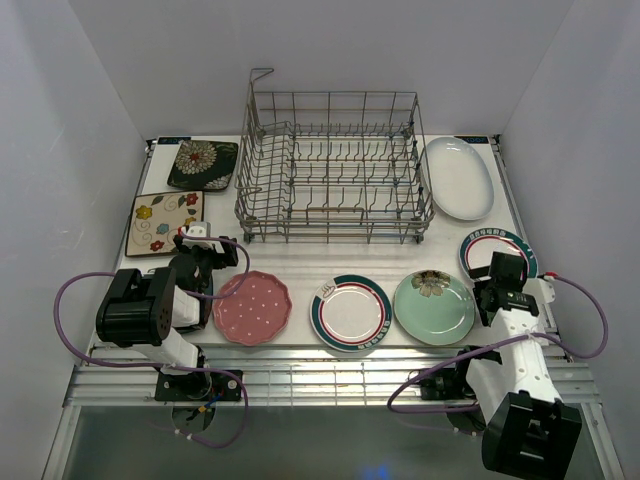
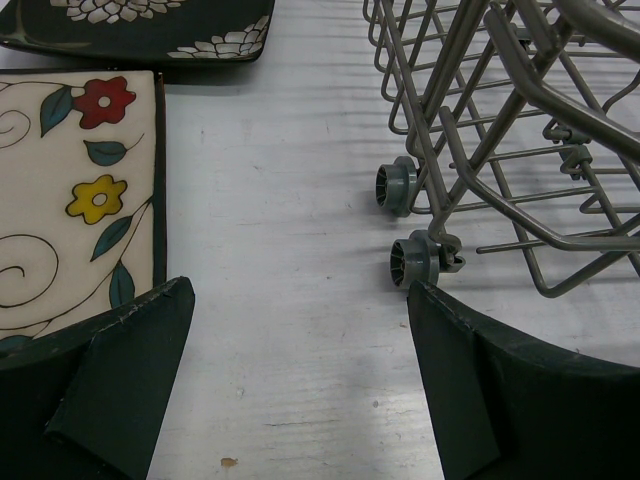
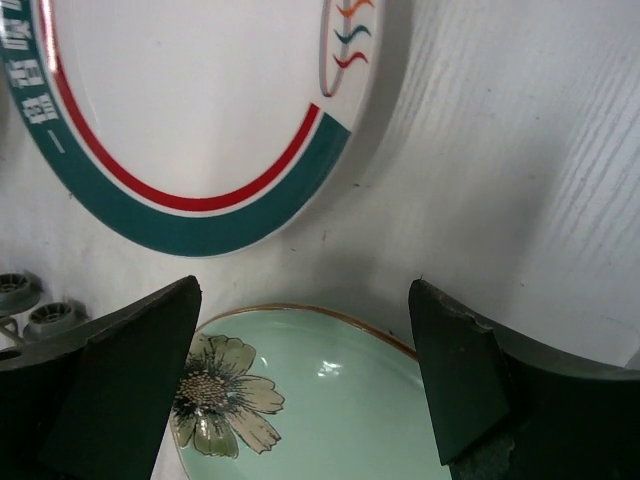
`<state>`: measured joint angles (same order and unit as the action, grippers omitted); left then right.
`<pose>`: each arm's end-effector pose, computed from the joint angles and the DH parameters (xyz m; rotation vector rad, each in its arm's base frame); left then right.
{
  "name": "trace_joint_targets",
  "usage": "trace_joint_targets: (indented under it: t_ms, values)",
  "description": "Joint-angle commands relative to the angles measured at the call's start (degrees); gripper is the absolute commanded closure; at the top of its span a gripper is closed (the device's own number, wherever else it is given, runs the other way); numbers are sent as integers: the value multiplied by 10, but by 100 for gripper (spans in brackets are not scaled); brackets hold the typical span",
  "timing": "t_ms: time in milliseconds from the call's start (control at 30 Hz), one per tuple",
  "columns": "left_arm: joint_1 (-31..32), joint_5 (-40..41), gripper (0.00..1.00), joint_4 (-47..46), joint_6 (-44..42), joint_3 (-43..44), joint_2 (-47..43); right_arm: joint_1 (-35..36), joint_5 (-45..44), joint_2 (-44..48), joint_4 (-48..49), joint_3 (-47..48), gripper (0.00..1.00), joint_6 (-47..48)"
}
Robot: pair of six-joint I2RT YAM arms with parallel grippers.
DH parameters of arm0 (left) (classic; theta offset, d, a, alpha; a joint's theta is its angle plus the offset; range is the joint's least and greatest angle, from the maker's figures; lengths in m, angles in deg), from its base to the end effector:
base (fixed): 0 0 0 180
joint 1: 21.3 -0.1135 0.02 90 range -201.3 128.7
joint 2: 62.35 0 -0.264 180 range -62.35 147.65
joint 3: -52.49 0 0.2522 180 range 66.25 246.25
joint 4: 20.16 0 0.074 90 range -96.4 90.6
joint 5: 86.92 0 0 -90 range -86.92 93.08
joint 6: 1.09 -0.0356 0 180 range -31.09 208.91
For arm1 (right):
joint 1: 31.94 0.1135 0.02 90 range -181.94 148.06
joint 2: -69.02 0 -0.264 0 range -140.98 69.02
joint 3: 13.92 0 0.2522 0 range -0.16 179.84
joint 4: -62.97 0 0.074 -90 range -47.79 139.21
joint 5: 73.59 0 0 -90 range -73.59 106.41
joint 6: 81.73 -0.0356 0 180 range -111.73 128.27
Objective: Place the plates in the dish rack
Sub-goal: Pick up the plate from the corner of the board.
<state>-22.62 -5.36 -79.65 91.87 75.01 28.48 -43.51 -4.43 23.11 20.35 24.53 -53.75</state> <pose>0.2250 0.0000 0.1264 0.0445 1.7247 -0.1482 0.1495 -0.0435 0.1881 1.5429 1.7991 -0.0274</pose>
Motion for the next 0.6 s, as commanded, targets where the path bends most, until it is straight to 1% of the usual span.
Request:
trace_joint_targets:
  t_ms: [0, 200, 300, 400, 567]
  values:
    - [1, -10, 2, -1, -2, 10, -6, -2, -3, -9, -11, -17, 10, -34]
    - [1, -10, 2, -1, -2, 10, -5, -3, 4, -10, 9, -48, 10, -93]
    - [1, -10, 2, -1, -2, 10, -5, -3, 9, -14, 32, -54, 9, -103]
    - [1, -10, 2, -1, -2, 9, -6, -4, 9, -35, 45, -56, 8, -122]
    - [1, -10, 2, -1, -1, 10, -5, -19, 16, -72, 66, -59, 8, -125]
